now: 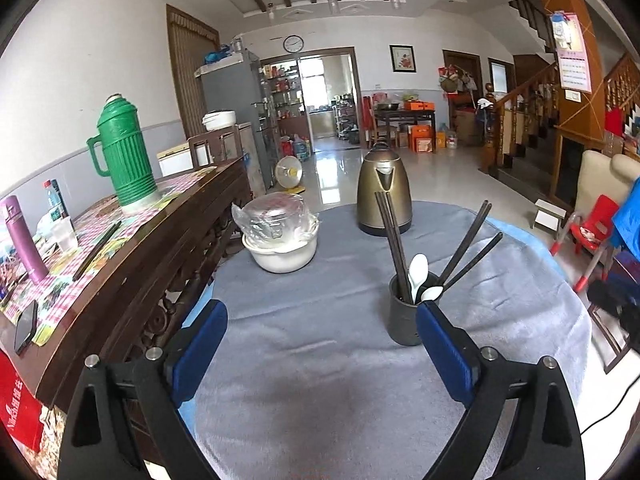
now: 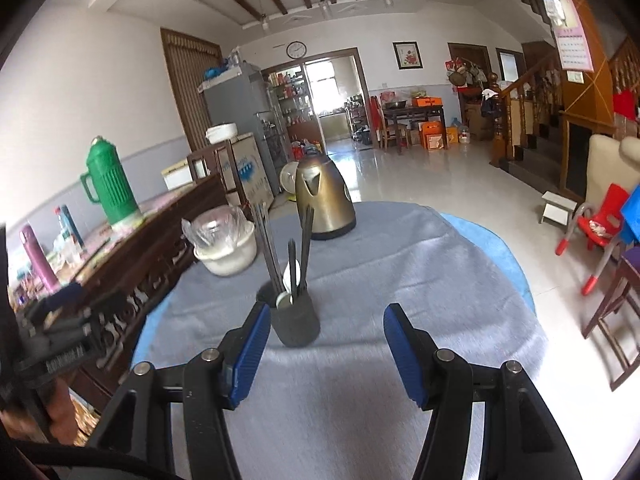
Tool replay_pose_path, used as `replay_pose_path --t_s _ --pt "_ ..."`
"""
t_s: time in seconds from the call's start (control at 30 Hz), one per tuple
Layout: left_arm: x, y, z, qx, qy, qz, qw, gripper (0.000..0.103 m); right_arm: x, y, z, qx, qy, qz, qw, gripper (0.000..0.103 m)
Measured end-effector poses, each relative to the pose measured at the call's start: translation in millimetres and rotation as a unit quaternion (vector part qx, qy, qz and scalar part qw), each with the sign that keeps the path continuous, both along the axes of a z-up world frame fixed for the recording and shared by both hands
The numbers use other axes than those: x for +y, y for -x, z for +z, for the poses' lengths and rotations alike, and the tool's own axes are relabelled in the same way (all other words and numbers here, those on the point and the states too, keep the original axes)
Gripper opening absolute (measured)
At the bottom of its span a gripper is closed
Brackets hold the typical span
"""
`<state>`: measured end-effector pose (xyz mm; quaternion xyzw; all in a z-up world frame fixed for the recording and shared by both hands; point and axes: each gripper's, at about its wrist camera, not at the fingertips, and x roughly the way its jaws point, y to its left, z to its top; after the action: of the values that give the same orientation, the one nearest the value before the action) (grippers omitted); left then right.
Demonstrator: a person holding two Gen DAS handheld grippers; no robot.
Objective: Organize utensils
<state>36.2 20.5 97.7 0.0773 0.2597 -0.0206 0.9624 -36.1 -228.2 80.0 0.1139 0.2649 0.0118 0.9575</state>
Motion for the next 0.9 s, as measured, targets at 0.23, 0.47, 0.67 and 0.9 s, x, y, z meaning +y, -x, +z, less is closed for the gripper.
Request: replay_pose_path --t_s 0.23,0.47,0.67,0.9 --pt "0.0 6.1 -6.7 0.009 -0.001 0.002 1.0000 0.095 1.1 24.2 -5.1 -0.004 0.006 -0.017 1.000 0.063" --pt "-5.0 15.9 -24.2 0.036 -0.008 -0.006 0.9993 0.095 22.4 34.7 -6.6 -0.014 0.016 -0.038 0.999 0.063" --pt "-4.7 18.1 -39.6 0.054 -0.016 -0.005 0.9984 0.095 37.9 24.0 -18.9 0.011 0.023 -0.031 0.999 0.063" --pt "0.3 10.0 -55.2 0.082 -0.017 0.007 0.9965 0.095 39.1 16.3 -31.1 0.026 0.022 -0.029 0.999 0.063"
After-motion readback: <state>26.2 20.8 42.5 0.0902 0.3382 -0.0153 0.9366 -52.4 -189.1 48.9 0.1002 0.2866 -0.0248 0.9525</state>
